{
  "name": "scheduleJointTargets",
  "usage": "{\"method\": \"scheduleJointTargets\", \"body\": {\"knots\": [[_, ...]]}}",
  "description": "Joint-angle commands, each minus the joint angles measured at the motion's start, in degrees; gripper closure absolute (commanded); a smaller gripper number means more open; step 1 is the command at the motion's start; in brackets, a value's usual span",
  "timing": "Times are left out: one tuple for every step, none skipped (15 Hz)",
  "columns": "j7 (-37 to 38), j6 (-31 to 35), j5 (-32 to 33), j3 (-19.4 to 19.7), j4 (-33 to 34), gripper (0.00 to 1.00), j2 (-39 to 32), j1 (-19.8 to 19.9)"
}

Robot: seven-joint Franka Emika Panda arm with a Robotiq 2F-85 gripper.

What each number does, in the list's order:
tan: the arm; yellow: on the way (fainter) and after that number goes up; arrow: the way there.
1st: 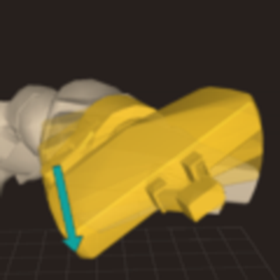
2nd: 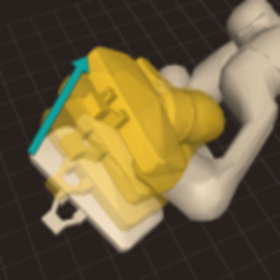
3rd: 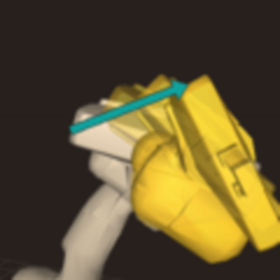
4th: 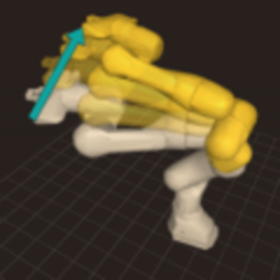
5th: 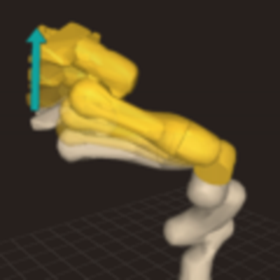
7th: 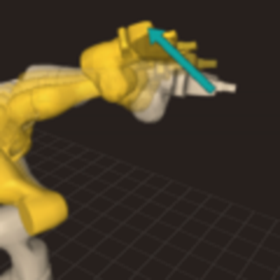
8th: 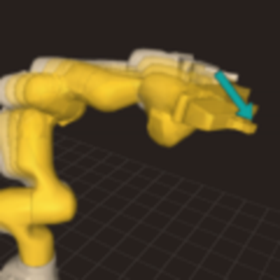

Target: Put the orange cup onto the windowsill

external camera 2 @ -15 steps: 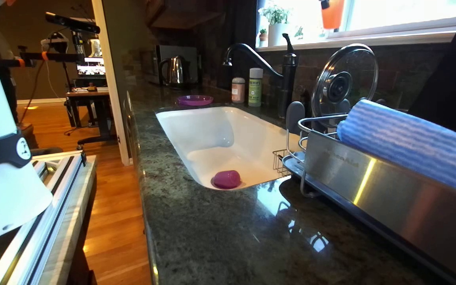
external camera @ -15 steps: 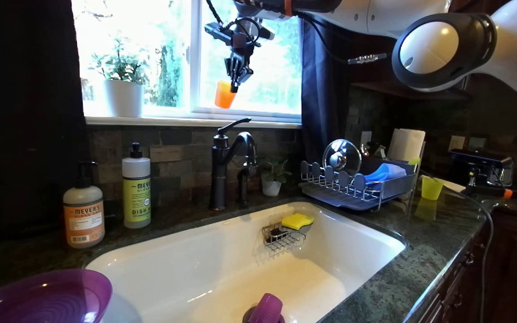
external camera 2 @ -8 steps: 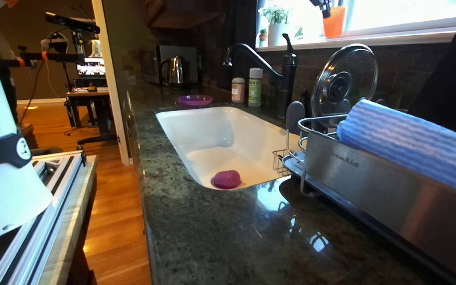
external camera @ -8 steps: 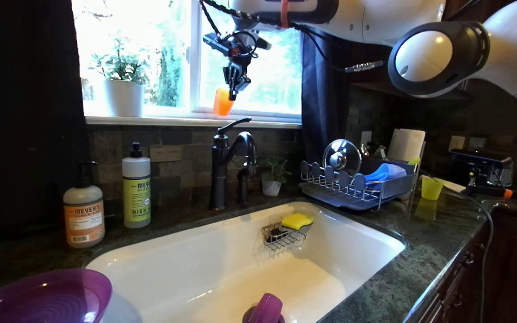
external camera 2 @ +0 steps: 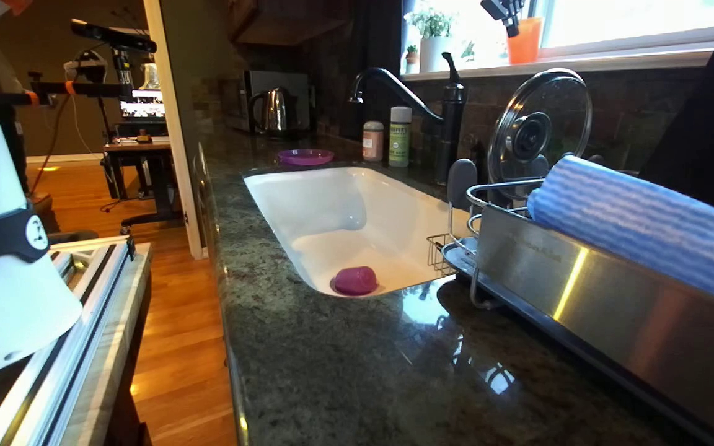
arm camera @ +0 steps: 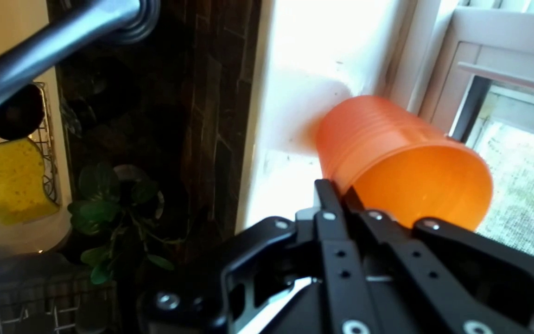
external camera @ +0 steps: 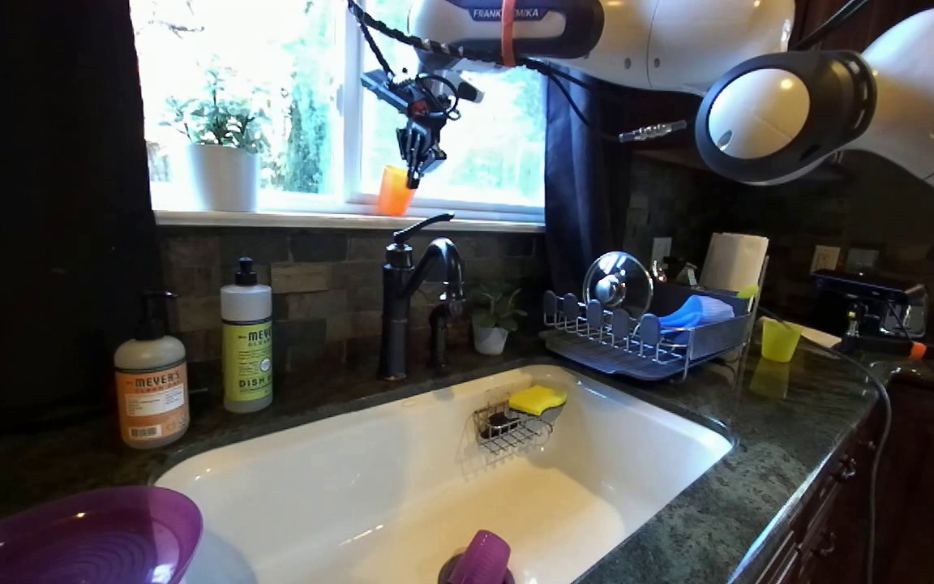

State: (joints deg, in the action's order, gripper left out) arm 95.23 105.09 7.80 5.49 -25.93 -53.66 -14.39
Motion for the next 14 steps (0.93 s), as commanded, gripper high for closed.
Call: {"method": "scheduleJointTargets", "body": {"knots": [[-0.2,-0.2,-0.4,-0.1,0.3,0.99,0.2,-0.3],[-0.2,-0.3,-0.3,-0.1,0.1,0.99,0.7,-0.5],[0.0,-0.6,0.0,0.2,0.1,0.99,1.0,-0.7],[0.0,-0.9,0.2,0.3,0.2,0.99,1.4,-0.9],[-0.2,-1.3,0.2,0.3,0.3,0.99,1.5,-1.0],[-0.2,-1.5,0.1,0.2,0.2,0.99,1.6,-1.1],[-0.2,-2.0,0.0,0.1,0.0,0.99,1.8,-1.2],[-0.2,-2.3,-0.1,0.1,-0.1,0.99,2.0,-1.2],[-0.3,-2.8,-0.1,0.0,-0.2,0.99,2.0,-1.2],[-0.3,-2.9,-0.1,0.0,-0.2,0.99,2.0,-1.2],[-0.2,-3.0,-0.1,0.1,-0.1,0.99,1.9,-1.2],[-0.1,-3.3,-0.1,0.1,-0.2,0.99,1.9,-1.2],[0.0,-3.8,-0.1,0.1,-0.4,0.99,1.9,-1.2],[0.0,-4.1,-0.1,0.1,-0.5,0.99,1.9,-1.2]]}}
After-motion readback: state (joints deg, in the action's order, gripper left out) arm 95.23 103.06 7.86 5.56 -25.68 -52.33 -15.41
